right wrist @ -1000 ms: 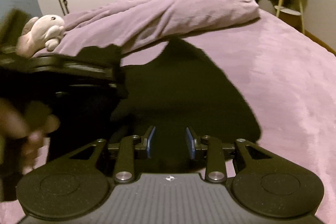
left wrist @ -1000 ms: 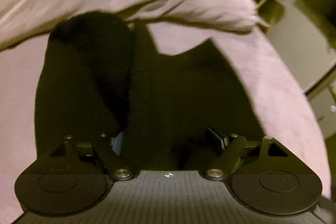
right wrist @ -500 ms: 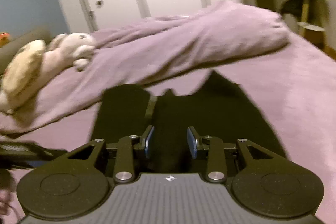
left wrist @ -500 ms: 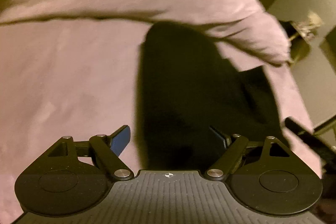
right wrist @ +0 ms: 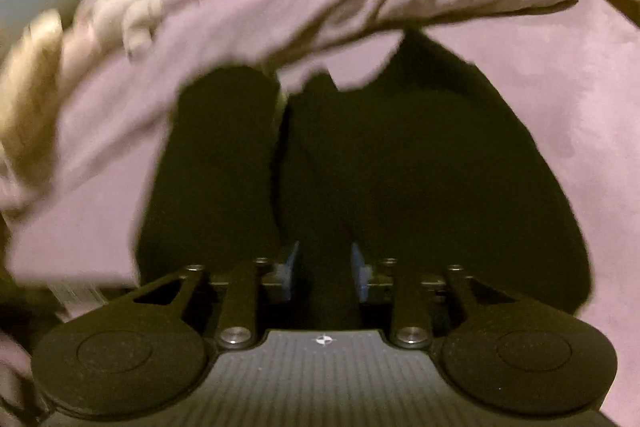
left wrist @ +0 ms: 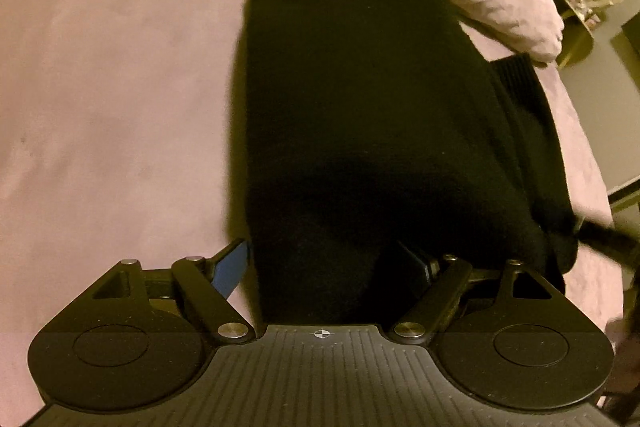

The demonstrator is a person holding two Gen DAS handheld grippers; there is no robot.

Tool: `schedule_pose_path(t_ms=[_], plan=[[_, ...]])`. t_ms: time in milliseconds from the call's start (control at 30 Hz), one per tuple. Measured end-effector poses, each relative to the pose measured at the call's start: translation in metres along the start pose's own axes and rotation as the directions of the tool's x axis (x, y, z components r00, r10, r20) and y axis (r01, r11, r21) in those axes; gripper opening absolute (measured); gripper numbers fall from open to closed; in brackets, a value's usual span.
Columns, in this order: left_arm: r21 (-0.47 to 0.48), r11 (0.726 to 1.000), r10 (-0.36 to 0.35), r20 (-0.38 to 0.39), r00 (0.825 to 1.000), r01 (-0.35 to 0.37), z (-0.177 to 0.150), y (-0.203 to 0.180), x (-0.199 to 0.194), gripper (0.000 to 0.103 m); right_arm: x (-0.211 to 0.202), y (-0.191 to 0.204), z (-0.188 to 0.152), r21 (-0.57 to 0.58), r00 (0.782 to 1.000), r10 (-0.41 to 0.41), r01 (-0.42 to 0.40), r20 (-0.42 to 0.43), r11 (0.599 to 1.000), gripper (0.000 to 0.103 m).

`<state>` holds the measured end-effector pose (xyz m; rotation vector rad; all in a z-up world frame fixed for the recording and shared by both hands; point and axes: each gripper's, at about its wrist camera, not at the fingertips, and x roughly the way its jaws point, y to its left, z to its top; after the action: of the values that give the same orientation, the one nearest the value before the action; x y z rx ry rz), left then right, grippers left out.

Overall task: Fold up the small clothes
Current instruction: 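Pinch the folded bundle with the right gripper while the left gripper presses it flat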

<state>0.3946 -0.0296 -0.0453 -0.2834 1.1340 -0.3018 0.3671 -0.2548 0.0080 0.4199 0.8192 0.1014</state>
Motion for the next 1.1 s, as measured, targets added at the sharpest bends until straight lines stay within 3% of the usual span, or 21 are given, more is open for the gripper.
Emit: schedule_pose_path(t_ms=[100,167,233,333,400,500,567,600,700,733,800,833,867,933,1100], plan=[[-0.004,1.0,0.003,-0.003,1.0,-0.003,-0.002,-0.004,0.001,0.084,0.022,0.008,0.016,0.028,0.995,0.103,-0.102,-0.018,0.994,0.054],[0.004,1.0,0.006,-0.002,1.0,-0.006,-0.005,-0.004,0.002,0.084,0.045,0.011,0.023,0.039,0.986,0.151,-0.149,-0.066,0.988,0.07],[0.014,1.0,0.007,-0.001,1.0,-0.007,-0.005,-0.002,0.001,0.085,0.067,0.011,0.026,0.077,0.979,0.172,-0.164,-0.108,0.983,0.069],[0.022,1.0,0.018,-0.008,1.0,-0.018,-0.005,-0.005,0.001,0.085,0.075,0.018,0.025,0.062,0.981,0.163,-0.157,-0.107,0.986,0.018],[0.036,0.999,0.027,0.011,1.0,-0.027,-0.003,-0.008,-0.009,0.084,0.06,0.027,0.022,-0.039,0.992,0.118,-0.12,-0.05,0.992,0.016],[0.069,0.997,0.011,0.126,0.992,-0.02,0.003,-0.016,-0.04,0.086,0.038,0.032,0.02,-0.144,1.0,0.029,-0.027,0.011,0.989,0.015],[0.107,0.993,0.031,0.167,0.986,-0.049,0.011,-0.021,-0.047,0.088,0.03,0.031,0.016,-0.218,0.995,-0.08,0.09,0.052,0.972,0.008],[0.121,0.991,0.04,0.169,0.985,-0.061,0.014,-0.023,-0.044,0.088,0.031,0.028,0.014,-0.239,0.991,-0.12,0.13,0.056,0.962,0.009],[0.123,0.992,0.026,0.098,0.995,-0.038,0.02,-0.025,-0.016,0.087,0.047,0.018,0.012,-0.187,0.993,-0.114,0.109,-0.018,0.976,0.011],[0.13,0.991,0.025,0.059,0.998,-0.032,0.019,-0.025,-0.001,0.089,0.047,0.021,0.012,-0.22,0.992,-0.129,0.124,-0.007,0.968,0.012],[0.149,0.986,0.072,0.058,0.996,-0.08,0.014,-0.026,0.013,0.09,0.037,0.02,0.016,-0.215,0.993,-0.116,0.117,0.019,0.969,0.026],[0.142,0.987,0.068,0.064,0.996,-0.077,0.013,-0.024,0.015,0.091,0.03,0.015,0.018,-0.201,0.992,-0.121,0.125,0.032,0.972,0.043],[0.126,0.99,0.059,0.064,0.996,-0.067,0.014,-0.022,0.014,0.091,0.025,0.009,0.02,-0.189,0.99,-0.132,0.139,0.052,0.972,0.053],[0.093,0.994,0.044,0.056,0.997,-0.049,0.014,-0.016,0.013,0.091,0.017,-0.005,0.022,-0.154,0.988,-0.136,0.145,0.068,0.977,0.063],[0.059,0.997,0.043,0.045,0.998,-0.045,0.013,-0.016,0.015,0.092,0.035,-0.031,0.022,-0.022,0.999,0.007,-0.008,-0.052,1.0,0.073]])
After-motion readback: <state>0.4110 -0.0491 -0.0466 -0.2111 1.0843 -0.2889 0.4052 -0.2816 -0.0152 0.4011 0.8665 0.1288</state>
